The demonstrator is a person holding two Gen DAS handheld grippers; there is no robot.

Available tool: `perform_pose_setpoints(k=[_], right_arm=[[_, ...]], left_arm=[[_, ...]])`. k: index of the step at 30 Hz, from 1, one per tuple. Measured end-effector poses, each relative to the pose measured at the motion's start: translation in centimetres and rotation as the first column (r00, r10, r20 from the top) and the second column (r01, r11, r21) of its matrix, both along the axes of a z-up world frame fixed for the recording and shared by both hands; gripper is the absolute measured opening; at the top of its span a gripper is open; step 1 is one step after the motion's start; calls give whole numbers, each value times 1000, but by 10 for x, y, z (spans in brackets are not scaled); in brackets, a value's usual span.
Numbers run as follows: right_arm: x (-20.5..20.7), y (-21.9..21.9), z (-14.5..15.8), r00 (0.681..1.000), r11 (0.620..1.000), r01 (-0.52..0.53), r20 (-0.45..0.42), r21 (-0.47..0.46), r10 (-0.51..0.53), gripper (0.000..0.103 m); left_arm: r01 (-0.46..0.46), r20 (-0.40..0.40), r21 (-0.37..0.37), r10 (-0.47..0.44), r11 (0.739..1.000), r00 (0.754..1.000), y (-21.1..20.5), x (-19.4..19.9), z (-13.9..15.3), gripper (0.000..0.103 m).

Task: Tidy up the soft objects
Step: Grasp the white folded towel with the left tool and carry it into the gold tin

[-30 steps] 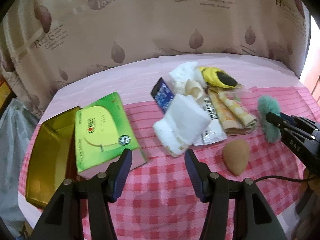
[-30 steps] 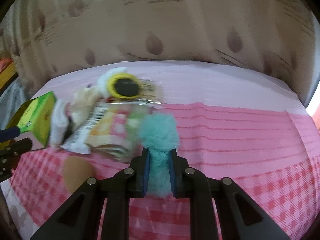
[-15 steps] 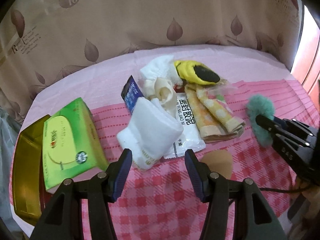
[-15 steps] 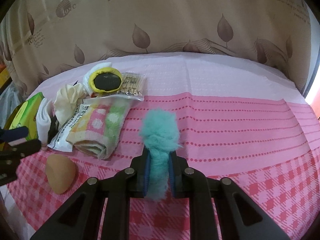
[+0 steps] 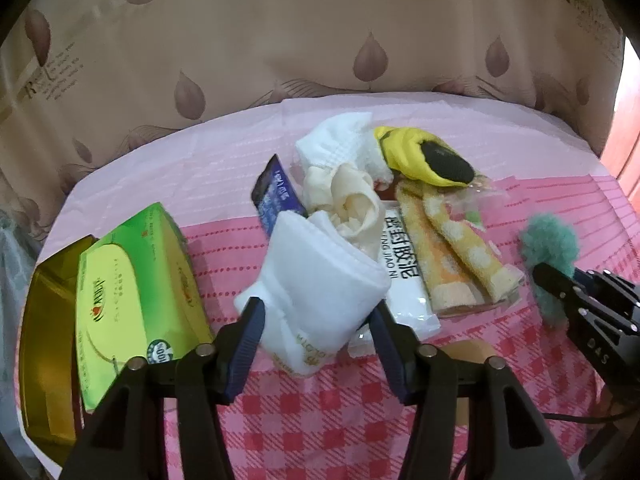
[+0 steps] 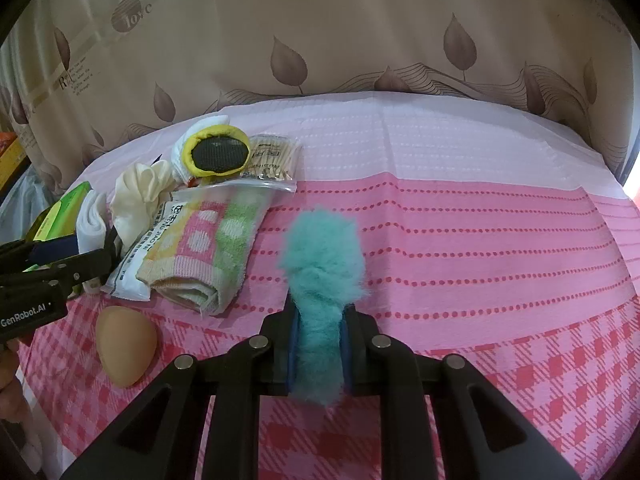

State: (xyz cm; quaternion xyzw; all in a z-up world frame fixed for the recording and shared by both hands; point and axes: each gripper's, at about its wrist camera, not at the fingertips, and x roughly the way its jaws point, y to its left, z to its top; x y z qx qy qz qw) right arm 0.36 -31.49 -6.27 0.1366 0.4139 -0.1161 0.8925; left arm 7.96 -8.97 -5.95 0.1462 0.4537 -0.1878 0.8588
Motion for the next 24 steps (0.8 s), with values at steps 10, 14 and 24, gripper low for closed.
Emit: perform_pose_setpoints(k=[10, 14, 24], right_arm=[[0, 1, -1, 1000, 1000, -1, -1, -1, 1, 17], [0, 1, -1, 1000, 1000, -1, -1, 0, 1, 17], [0, 2, -2, 1000, 1000, -1, -3, -11, 1, 17]], left_arm=[[40, -9, -73, -41, 997, 999, 9, -12, 18, 20], [51, -8, -103, -52, 993, 999, 16, -18, 32, 20], [76, 11, -166, -75, 983, 997, 38, -30, 64, 20]])
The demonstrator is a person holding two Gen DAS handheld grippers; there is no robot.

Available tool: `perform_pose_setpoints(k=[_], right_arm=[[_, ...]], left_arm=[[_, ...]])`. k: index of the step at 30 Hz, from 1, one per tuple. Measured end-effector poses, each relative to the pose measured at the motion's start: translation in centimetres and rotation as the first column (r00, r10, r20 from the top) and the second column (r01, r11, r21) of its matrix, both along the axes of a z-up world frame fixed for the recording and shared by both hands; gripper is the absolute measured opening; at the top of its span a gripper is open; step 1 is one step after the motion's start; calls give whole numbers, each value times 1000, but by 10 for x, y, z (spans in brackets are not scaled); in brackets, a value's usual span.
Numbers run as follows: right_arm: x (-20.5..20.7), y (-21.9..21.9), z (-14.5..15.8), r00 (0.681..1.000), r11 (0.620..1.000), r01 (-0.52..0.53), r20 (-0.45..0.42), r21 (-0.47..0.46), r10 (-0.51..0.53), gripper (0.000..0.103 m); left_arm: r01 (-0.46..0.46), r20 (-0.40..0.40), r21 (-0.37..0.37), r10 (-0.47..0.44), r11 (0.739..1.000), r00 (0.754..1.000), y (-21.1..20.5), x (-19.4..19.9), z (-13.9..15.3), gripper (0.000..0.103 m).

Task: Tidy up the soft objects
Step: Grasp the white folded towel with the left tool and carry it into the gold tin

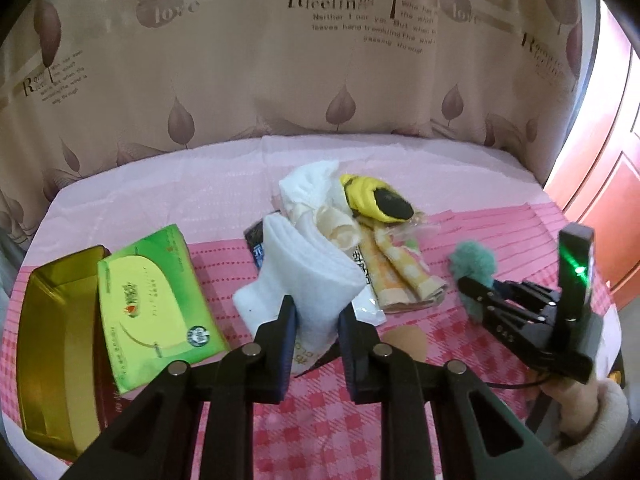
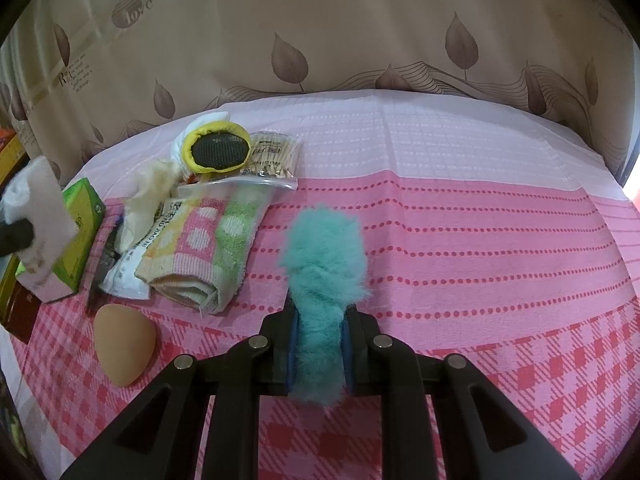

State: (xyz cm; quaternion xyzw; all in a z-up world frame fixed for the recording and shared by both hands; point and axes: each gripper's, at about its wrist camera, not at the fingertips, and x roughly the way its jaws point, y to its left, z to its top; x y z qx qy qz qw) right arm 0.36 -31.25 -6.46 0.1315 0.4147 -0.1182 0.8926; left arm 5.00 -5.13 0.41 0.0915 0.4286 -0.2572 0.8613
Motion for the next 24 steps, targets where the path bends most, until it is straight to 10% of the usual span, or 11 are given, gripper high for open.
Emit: perform_pose_setpoints(k=[12, 24], right_arm=[[1, 1, -1, 1000, 1000, 0, -1, -4, 0, 18], [2, 2, -2, 1000, 1000, -1, -7, -15, 1, 18]], left_arm=[[-145, 78, 47, 141, 988, 987, 61, 17, 26, 20], [-377, 80, 172, 369, 910, 926, 176, 61, -3, 20]])
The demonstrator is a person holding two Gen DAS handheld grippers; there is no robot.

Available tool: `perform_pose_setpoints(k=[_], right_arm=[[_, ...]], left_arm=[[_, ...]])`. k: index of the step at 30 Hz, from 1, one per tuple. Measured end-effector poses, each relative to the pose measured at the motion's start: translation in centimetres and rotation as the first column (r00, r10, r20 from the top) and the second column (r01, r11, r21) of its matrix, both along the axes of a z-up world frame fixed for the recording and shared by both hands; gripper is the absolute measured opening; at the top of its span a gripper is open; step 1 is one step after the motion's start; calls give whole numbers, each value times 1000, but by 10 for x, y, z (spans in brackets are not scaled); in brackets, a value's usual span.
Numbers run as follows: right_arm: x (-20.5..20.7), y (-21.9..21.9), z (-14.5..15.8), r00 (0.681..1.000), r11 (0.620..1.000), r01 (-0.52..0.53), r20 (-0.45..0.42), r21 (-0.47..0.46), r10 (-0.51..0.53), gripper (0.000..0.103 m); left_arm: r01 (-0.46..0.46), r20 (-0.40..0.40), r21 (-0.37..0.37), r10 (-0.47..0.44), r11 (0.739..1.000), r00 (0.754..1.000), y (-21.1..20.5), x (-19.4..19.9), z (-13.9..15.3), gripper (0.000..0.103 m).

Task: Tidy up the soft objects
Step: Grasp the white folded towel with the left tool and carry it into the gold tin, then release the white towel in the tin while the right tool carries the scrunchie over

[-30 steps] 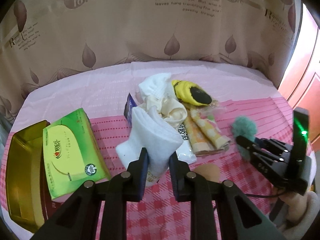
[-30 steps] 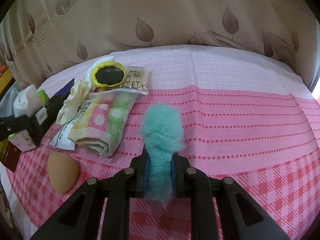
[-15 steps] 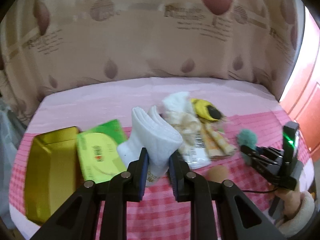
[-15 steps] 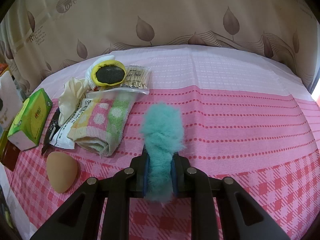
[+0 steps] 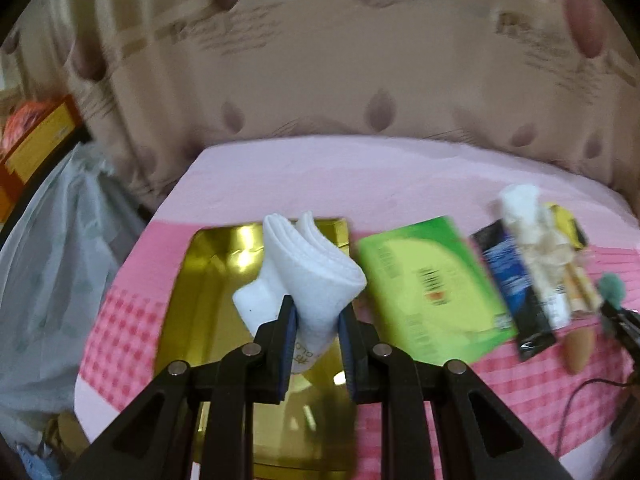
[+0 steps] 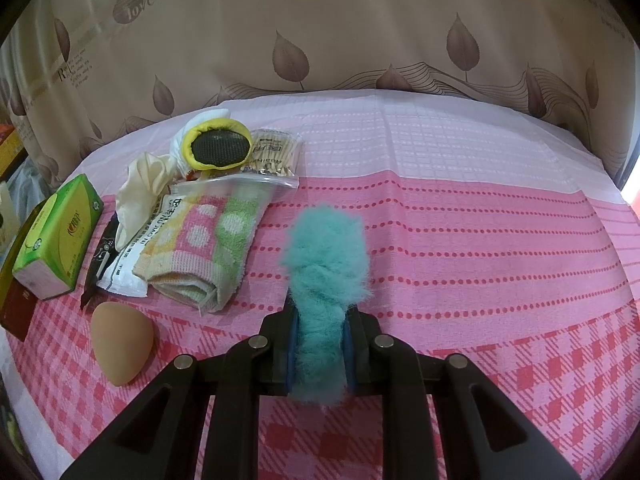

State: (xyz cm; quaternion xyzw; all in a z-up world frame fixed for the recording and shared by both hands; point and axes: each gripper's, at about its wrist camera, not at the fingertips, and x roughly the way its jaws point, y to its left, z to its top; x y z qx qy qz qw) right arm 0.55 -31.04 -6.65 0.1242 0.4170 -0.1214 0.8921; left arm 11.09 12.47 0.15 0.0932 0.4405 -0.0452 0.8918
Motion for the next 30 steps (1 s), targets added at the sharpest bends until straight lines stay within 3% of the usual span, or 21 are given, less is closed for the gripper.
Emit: perform_pose_setpoints(k=[7, 14, 22, 30], right_arm=[[1, 2, -1, 1000, 1000, 3, -9, -17, -3, 18], [2, 5, -1, 1000, 999, 5, -21, -42, -6, 18], [5, 11, -1, 999, 997, 3, -37, -77, -6, 19], [6, 14, -2, 999, 995, 1, -48, -101, -6, 20]], left_arm=[[-53, -51, 39, 55, 998, 997, 39, 10, -32, 20], [-82, -81, 23, 84, 996, 993, 65, 9, -52, 23], [-81, -85, 8, 82, 997, 993, 70, 3, -50, 35], [-60, -36, -16, 59, 998, 998, 67, -7, -36, 35]])
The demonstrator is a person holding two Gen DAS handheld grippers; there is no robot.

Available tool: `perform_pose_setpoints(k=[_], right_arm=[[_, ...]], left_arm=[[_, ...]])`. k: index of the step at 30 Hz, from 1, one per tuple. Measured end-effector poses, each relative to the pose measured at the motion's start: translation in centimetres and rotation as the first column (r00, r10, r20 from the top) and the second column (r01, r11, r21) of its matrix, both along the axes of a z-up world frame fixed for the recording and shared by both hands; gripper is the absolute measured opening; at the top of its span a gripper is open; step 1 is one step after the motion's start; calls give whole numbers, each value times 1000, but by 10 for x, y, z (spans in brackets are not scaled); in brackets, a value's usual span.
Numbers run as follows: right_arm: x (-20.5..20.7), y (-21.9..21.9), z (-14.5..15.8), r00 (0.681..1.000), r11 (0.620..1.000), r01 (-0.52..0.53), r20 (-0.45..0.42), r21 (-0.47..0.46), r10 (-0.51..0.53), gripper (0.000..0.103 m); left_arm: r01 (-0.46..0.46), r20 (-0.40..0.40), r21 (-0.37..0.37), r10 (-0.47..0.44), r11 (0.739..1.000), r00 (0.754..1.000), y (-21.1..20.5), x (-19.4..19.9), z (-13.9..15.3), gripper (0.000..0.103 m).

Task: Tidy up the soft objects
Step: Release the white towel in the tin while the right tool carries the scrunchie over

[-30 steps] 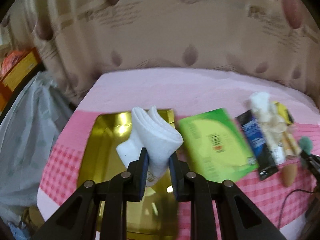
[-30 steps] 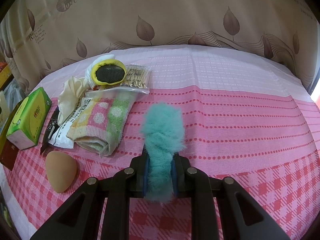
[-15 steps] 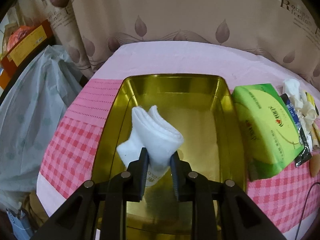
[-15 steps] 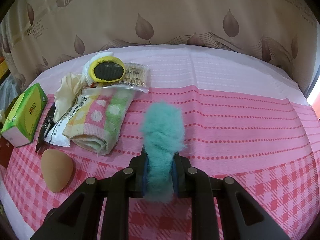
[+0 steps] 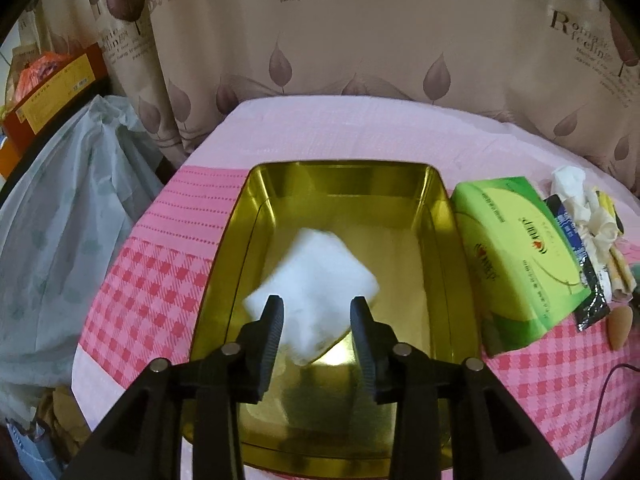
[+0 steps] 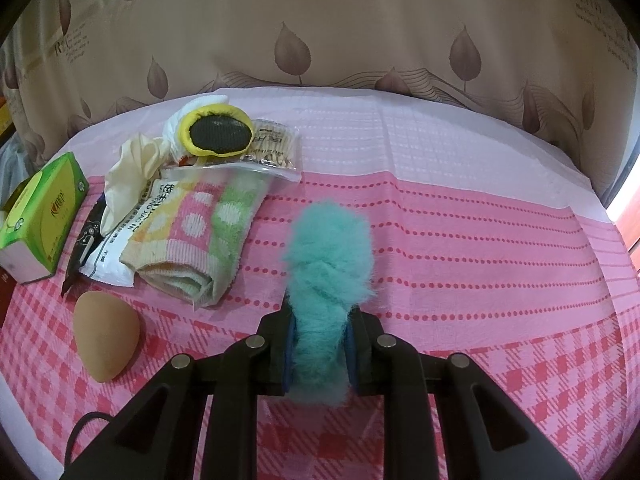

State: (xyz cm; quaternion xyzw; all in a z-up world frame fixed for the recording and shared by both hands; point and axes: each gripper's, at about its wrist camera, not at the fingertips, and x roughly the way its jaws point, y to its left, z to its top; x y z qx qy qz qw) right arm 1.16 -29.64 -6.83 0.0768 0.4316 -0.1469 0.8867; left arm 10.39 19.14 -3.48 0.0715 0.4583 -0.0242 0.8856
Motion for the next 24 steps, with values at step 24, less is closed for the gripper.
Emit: perform_pose_setpoints(k=[24], right_arm=[[-7, 12, 31, 998, 999, 9, 59, -36, -7, 15]], left_arm=[[-69, 56, 5, 69, 998, 996, 9, -32, 19, 35]])
